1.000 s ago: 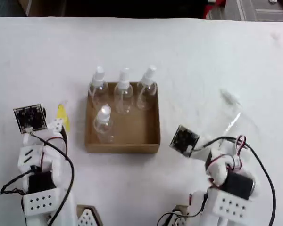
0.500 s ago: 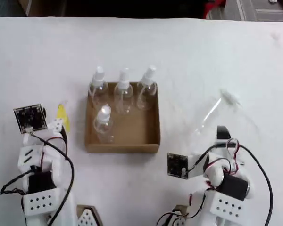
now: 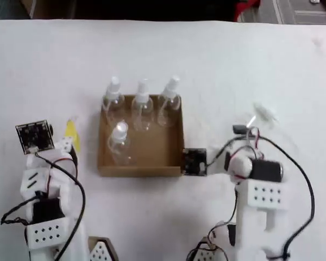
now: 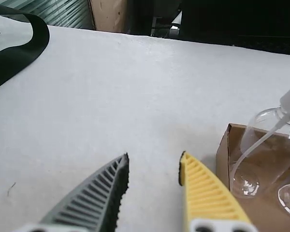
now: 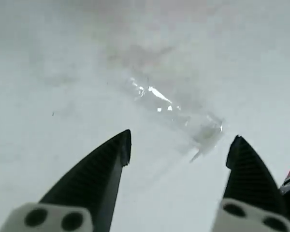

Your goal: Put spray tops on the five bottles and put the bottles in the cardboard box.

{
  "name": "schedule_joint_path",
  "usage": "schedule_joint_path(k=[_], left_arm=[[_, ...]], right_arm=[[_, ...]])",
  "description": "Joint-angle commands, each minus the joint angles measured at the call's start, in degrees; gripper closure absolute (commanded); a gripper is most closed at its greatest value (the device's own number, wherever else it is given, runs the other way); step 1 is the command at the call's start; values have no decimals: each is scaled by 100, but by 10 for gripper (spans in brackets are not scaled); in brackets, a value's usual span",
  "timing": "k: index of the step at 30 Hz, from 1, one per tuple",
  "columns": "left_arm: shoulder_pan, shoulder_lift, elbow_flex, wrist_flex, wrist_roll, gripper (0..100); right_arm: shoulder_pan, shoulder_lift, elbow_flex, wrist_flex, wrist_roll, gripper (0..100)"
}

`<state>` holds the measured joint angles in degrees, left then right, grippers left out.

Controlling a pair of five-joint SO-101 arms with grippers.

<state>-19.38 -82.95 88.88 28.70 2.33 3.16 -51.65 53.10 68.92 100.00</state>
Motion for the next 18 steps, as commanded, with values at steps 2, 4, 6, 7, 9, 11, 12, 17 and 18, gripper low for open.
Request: schedule_joint_path(k=[2, 4, 6, 7, 9, 11, 12, 17, 18], left_arm=[[57, -66, -70, -167, -53, 835], [66, -66, -70, -167, -53, 834], [75, -66, -79, -185, -53, 833], [75, -66, -70, -264, -53, 833], [75, -66, -35, -396, -53, 834], [75, -66, -35, -387, -53, 834], [75, -66, -35, -387, -53, 834], [75, -66, -35, -369, -53, 834], [75, -66, -35, -369, -53, 834]], right_arm=[[-356, 1481, -1371, 541, -237, 701], [-180, 1921, -1688, 787, 70, 701], [-145, 2202, -1890, 1007, 387, 701], [-154, 2290, -1943, 1059, 422, 701], [-312, 2396, -1952, 1059, 457, 701], [-462, 2484, -1925, 1059, 466, 701], [-505, 2519, -1908, 1059, 475, 701], [-418, 2756, -1486, 910, 1240, 703], [-356, 2800, -1327, 664, 1310, 704]])
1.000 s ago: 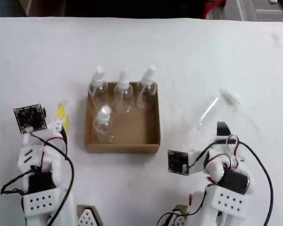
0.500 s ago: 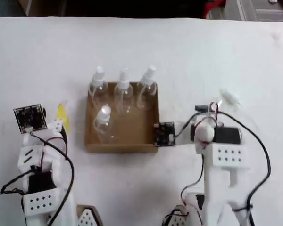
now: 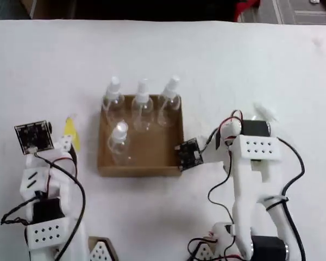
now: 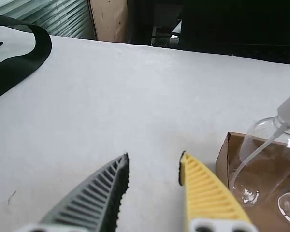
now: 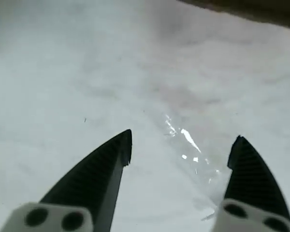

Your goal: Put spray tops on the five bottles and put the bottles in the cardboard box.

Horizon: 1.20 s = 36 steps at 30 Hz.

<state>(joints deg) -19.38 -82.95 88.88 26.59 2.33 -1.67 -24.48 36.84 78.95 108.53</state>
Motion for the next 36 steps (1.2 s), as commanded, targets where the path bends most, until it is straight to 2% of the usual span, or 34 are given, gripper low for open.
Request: schedule_joint_path(k=[1, 5, 7, 13, 21, 24, 29, 32, 36], left_arm=[[75, -66, -35, -158, -53, 834], [75, -66, -35, -158, -53, 834], [75, -66, -35, -158, -53, 834], [75, -66, -35, -158, -53, 834], [75, -66, -35, -185, -53, 834], [75, -66, -35, -193, -53, 834], [75, -66, -35, -193, -53, 834], [75, -66, -35, -193, -53, 834], [75, -57, -35, -193, -53, 834]], right_arm=[[189, 127, 466, -681, 475, 704], [470, 321, 1222, -1938, 730, 703], [479, 453, 1486, -2281, 932, 704], [488, 945, 1521, -3029, 888, 711], [479, 1121, 1521, -3222, 870, 957], [479, 1112, 1521, -3222, 870, 943], [470, 1103, 1512, -3257, 862, 824], [426, 963, 1442, -3257, 484, 778], [347, 813, 1284, -3257, 220, 846]])
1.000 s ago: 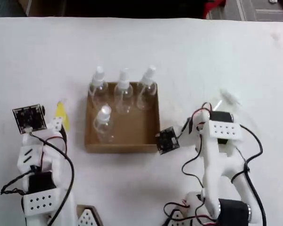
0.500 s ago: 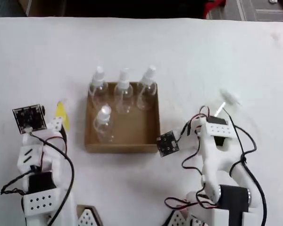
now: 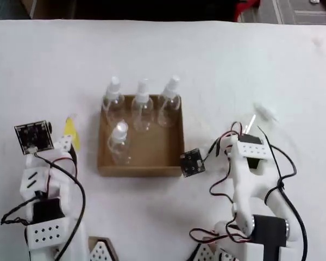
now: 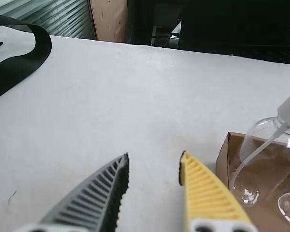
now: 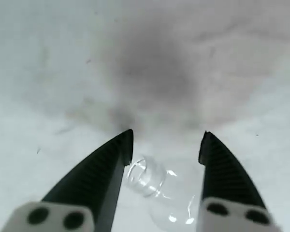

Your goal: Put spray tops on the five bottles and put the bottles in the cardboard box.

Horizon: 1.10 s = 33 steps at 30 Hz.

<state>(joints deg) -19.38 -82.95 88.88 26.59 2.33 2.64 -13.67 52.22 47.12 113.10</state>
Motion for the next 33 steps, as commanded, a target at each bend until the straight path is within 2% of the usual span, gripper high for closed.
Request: schedule_joint_path(k=[1, 5, 9, 13, 17, 20, 27, 33], left_arm=[[75, -57, -35, -185, -53, 834], [75, -57, -35, -176, -53, 834], [75, -57, -35, -185, -53, 834], [75, -66, -35, -185, -53, 834], [75, -66, -35, -185, -53, 834], [75, -66, -35, -176, -53, 834], [75, -66, -35, -167, -53, 834], [75, -66, -35, -176, -53, 834]], right_arm=[[-84, -286, -273, -84, -237, 875], [-57, -347, -264, -22, -229, 957], [-207, -418, -343, 365, -273, 867], [-347, -945, -615, 1270, -299, 753], [-497, -1771, -800, 2105, -440, 745], [-356, -2255, -668, 2404, -26, 744], [804, -2132, -62, 1754, 1327, 744], [804, -1182, 44, 1024, 1424, 744]])
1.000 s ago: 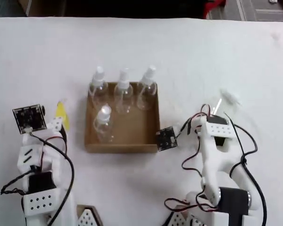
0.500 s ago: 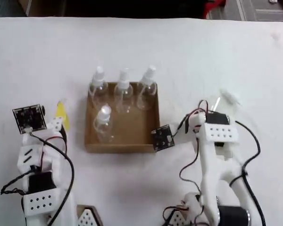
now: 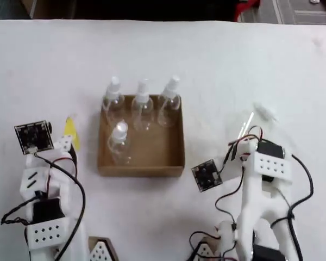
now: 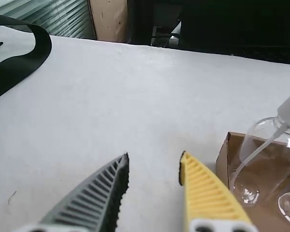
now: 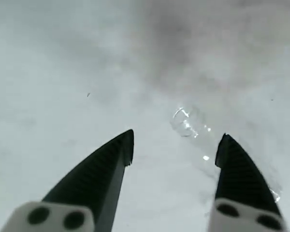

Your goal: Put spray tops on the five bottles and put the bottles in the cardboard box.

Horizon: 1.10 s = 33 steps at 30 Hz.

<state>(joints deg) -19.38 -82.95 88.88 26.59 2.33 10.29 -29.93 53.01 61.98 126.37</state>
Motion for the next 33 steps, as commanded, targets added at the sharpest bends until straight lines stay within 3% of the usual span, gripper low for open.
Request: schedule_joint_path(k=[1, 14, 25, 33], left_arm=[[75, -66, -35, -176, -53, 834], [84, -57, -35, -193, -79, 834], [444, -66, 79, -202, -527, 835], [400, -66, 62, -202, -492, 835]], right_arm=[[13, 576, -35, -593, 97, 744], [-224, 1385, -35, -1895, 70, 745], [-1587, 1376, -255, -2422, -1996, 745], [-1675, 840, -589, -2255, -3481, 745]])
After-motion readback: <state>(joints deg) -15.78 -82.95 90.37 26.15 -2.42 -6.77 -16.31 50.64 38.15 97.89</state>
